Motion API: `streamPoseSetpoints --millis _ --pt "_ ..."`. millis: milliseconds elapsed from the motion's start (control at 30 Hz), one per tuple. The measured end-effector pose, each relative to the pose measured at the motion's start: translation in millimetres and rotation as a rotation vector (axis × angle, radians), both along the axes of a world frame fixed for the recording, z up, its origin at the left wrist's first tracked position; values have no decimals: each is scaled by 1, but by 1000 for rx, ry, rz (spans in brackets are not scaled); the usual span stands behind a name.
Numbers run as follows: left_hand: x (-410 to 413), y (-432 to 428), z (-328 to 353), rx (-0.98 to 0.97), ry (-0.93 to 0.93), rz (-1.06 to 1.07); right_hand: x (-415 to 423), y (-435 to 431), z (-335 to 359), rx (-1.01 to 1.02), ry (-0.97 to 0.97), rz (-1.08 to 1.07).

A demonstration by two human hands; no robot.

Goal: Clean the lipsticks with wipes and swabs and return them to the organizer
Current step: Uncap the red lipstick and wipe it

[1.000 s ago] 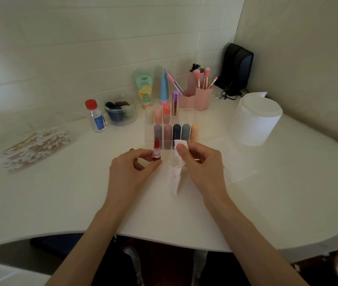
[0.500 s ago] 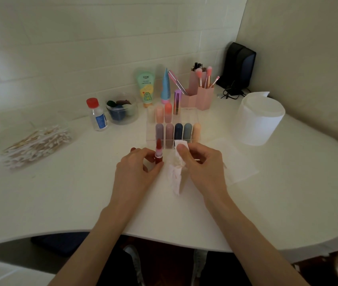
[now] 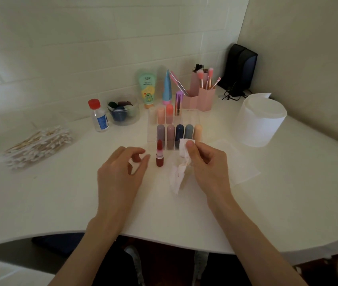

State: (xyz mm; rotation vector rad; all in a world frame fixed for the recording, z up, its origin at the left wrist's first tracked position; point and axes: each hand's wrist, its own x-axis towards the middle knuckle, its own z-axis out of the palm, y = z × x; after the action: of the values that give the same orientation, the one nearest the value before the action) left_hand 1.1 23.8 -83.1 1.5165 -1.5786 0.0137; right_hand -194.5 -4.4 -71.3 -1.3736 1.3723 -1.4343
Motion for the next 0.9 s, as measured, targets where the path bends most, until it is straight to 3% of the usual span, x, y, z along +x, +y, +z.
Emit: streamPoseSetpoints --millis 133,267,433,500,567,633,767,900 --pt "12 -14 -2 97 5 130 4 2 3 34 5 10" --pt "10 -21 -11 198 -45 125 4 3 3 6 -26 38" --pt "10 -21 -11 184 -49 109 2 9 11 -32 -205 101" --pt "11 -18 -6 183 121 62 4 10 12 -45 -185 122" --pt "16 -13 3 193 429 -71 6 11 11 -88 -112 142" --pt "21 -6 10 213 652 -218 8 13 9 -231 9 162" --pt "24 10 14 241 741 -462 16 22 1 -629 281 147" --pt "28 14 13 302 814 -558 18 28 0 -780 360 38"
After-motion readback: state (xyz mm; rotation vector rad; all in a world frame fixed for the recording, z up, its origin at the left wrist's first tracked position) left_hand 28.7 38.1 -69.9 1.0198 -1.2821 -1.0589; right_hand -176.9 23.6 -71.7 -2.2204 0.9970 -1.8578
